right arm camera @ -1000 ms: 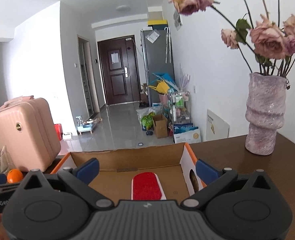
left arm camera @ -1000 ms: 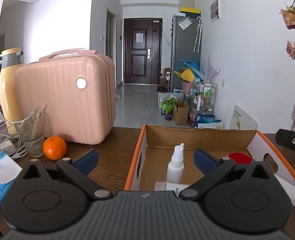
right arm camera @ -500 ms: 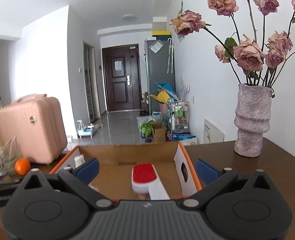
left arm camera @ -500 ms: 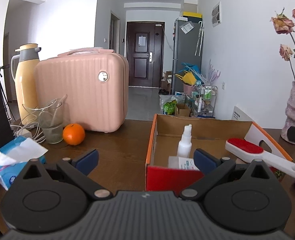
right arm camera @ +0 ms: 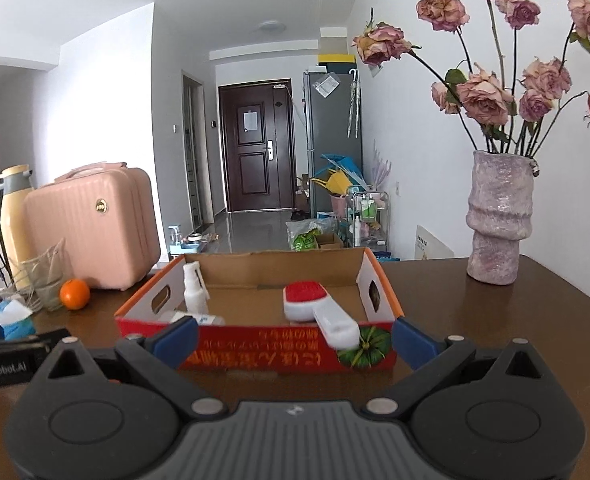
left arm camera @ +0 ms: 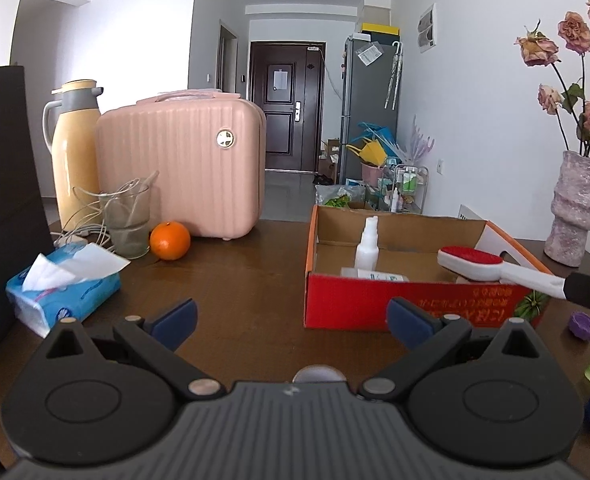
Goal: Organize rigid objects
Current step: 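Withdraw both tools from the box back over the table, then move the right tool to the blue bottle cap and close on it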
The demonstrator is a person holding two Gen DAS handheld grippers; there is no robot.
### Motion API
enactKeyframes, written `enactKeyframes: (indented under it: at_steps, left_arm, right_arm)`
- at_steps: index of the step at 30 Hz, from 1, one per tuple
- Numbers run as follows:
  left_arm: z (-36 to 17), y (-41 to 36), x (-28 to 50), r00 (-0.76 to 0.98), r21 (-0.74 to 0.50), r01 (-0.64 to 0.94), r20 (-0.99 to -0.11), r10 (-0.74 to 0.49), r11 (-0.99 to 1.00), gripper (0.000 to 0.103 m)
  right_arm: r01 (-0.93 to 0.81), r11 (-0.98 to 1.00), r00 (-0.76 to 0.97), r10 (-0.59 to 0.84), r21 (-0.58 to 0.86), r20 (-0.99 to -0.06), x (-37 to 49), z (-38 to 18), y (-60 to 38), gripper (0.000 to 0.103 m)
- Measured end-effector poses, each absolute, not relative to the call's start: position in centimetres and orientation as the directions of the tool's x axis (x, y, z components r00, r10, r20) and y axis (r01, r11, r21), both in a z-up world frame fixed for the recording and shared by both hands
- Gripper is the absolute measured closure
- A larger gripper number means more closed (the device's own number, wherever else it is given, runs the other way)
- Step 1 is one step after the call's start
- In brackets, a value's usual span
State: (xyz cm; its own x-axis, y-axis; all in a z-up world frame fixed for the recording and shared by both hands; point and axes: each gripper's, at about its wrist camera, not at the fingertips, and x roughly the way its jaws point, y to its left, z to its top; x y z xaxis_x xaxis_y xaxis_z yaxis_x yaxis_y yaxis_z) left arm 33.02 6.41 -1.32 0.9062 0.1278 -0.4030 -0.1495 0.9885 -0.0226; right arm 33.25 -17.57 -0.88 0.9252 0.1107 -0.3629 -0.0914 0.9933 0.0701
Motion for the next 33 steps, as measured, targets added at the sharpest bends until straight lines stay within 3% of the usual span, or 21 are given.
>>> enactKeyframes:
  at_steps: [14, 29, 33]
  left_arm:
    - [-2.7, 6.4, 28.2, 0.898, -0.035, -0.113, -0.431, 0.087, 0.993, 0.000]
    - [-4.0, 5.2, 26.6, 0.882, -0.023, -0.066, -0.468, 0.048, 0.998, 0.000]
    - [-4.2, 5.3, 26.8, 0.879, -0.027, -0.070, -0.475, 0.049, 0.997, 0.000]
  right_arm:
    - [-0.092, 0.995, 0.897, 0.102, 0.044, -0.430, 26.8, -3.9, -18.7, 0.000]
    - [0.006, 1.000, 0.867, -0.007, -0.003, -0.498, 23.8, -6.7, -23.9, 0.000]
    - [-0.024, 1.000, 0.848, 0.028, 0.013, -0.529, 24.7, -7.2, -24.4, 0.014]
